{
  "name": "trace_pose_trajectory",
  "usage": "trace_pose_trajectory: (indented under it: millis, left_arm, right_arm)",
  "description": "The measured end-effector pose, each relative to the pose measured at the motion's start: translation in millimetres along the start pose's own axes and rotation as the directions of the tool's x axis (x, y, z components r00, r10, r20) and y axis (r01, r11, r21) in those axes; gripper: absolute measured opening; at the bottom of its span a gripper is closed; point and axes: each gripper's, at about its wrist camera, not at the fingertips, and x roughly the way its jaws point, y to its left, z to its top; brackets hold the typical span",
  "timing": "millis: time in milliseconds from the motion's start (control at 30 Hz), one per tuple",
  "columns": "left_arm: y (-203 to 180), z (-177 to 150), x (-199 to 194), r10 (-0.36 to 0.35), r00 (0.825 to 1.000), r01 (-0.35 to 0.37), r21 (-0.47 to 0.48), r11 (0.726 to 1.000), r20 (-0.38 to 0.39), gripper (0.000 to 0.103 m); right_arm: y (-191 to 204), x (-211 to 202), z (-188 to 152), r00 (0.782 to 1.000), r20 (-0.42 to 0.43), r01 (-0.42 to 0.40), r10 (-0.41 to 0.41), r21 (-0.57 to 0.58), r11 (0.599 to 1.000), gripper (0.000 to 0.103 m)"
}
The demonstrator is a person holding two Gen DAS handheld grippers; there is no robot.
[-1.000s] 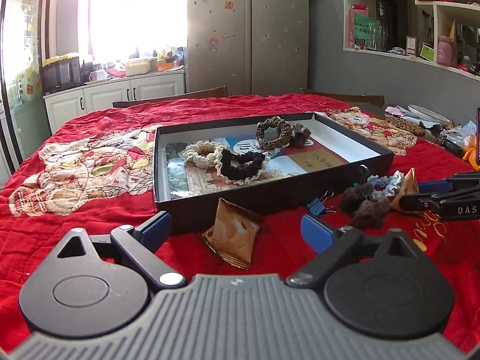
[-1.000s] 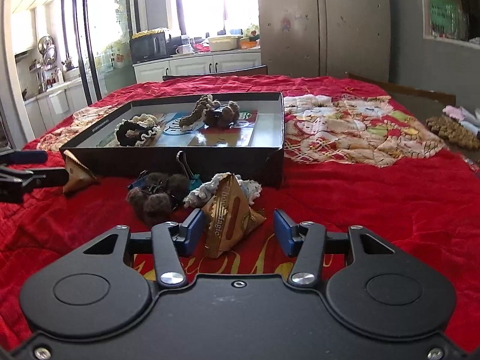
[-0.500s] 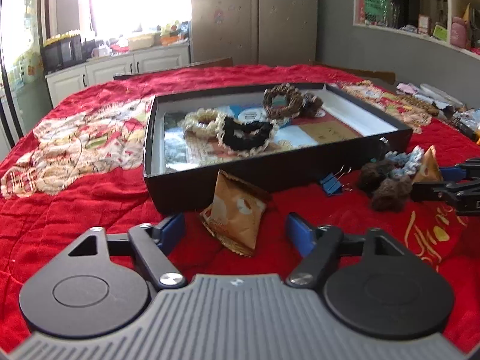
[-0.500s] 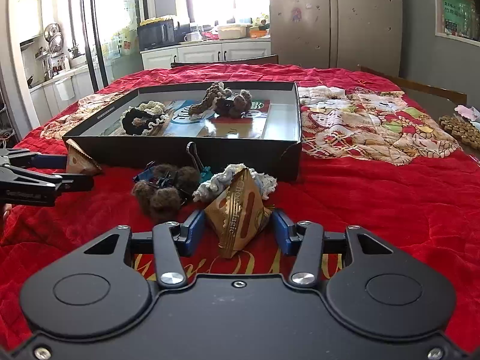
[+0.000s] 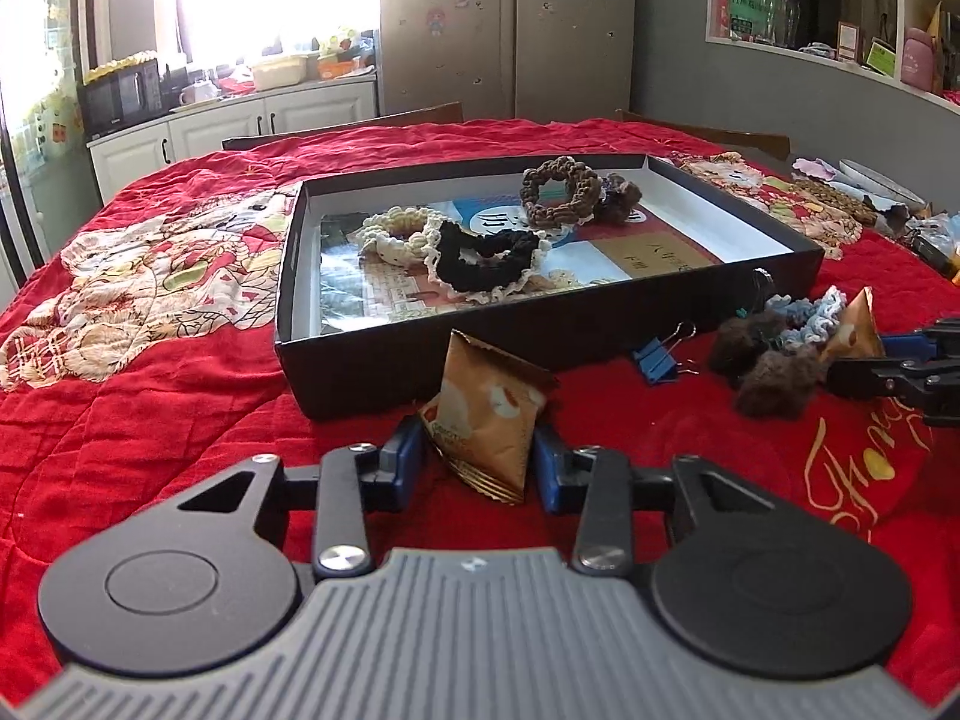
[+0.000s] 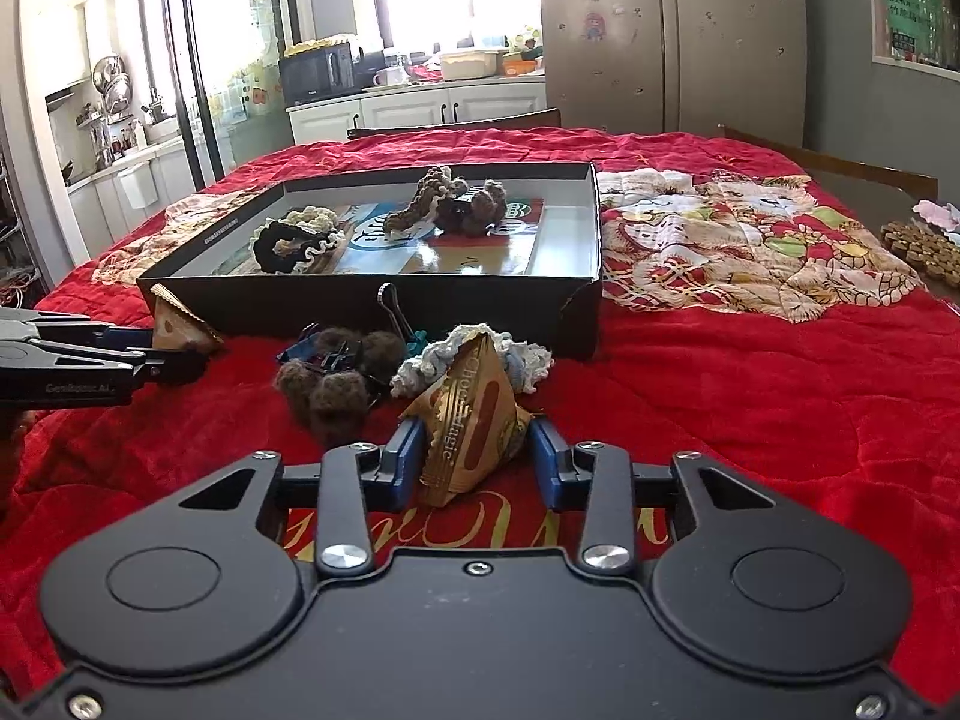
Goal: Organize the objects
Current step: 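Close left tool on tan packet while right tool closes on gold packet, then carry tan packet with left tool while right tool carries gold packet over box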
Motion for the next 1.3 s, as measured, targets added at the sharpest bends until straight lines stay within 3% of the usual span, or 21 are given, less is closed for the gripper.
trace_pose_trajectory:
  millis: [567, 1300]
  left_arm:
    - [-3.1, -0.3, -14.0, -0.053, 0.999, 0.053, -0.013, 0.999, -0.005, 0.038]
    - [-20.7, 13.4, -49.1, -0.112, 0.990, 0.109, 0.035, 0.993, 0.080, 0.038]
  right_arm:
    - [-1.0, -25.5, 3.9, 0.999, 0.039, -0.021, 0.021, -0.002, 1.000, 0.036]
    - [7.6, -53.3, 17.4, 0.992, 0.117, -0.049, 0.051, -0.021, 0.999, 0.034]
